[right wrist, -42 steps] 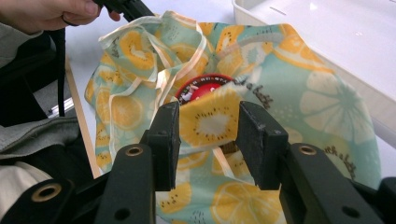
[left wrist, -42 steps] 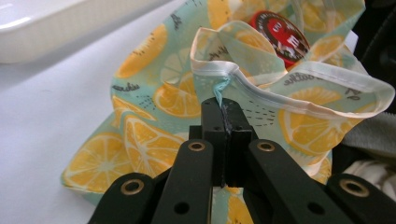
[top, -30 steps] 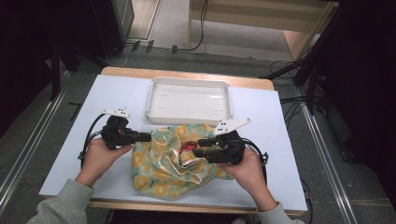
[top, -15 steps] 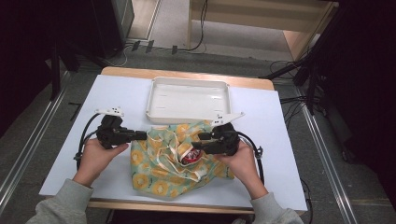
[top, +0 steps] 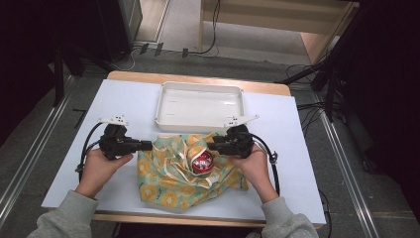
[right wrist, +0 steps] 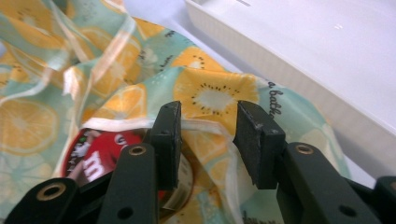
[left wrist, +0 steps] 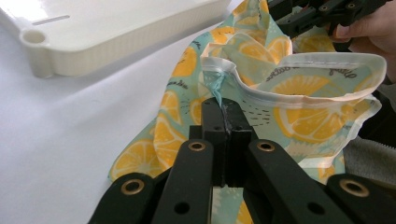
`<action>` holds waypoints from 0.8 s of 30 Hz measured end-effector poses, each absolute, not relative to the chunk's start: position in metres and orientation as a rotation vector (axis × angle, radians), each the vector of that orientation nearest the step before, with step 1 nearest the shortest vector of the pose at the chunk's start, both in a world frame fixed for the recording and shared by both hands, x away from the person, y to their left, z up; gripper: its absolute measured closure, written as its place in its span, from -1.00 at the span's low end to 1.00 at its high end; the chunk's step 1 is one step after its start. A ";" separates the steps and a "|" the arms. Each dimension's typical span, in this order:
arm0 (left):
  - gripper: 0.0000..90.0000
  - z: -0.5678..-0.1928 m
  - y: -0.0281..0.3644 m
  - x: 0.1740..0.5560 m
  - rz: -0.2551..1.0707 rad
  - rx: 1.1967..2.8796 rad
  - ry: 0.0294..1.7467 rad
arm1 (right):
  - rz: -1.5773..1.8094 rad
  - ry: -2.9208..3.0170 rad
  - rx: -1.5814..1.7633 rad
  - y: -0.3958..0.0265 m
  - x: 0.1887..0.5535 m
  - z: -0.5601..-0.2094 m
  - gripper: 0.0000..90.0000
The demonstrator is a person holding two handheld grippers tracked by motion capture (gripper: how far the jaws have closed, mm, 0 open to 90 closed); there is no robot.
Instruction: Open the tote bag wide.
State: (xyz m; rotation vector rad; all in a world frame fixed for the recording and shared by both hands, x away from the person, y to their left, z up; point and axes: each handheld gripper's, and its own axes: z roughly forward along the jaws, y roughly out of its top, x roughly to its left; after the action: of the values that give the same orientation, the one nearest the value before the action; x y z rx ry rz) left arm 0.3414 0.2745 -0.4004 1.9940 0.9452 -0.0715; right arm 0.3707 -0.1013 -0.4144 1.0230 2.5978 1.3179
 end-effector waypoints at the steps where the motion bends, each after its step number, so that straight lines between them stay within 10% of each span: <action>1: 1.00 -0.401 0.276 0.341 -0.068 1.995 0.948 | 1.322 2.594 1.022 -0.102 0.372 -0.415 0.41; 24: 1.00 -0.397 0.289 0.336 -0.064 1.963 0.986 | 1.350 2.528 1.033 -0.122 0.368 -0.396 0.25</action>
State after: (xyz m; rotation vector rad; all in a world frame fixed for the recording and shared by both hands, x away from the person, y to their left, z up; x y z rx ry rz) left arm 0.3359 0.2891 -0.3968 1.9631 0.9865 -0.0639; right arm 0.3679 -0.1224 -0.3957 1.0334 2.5277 1.3496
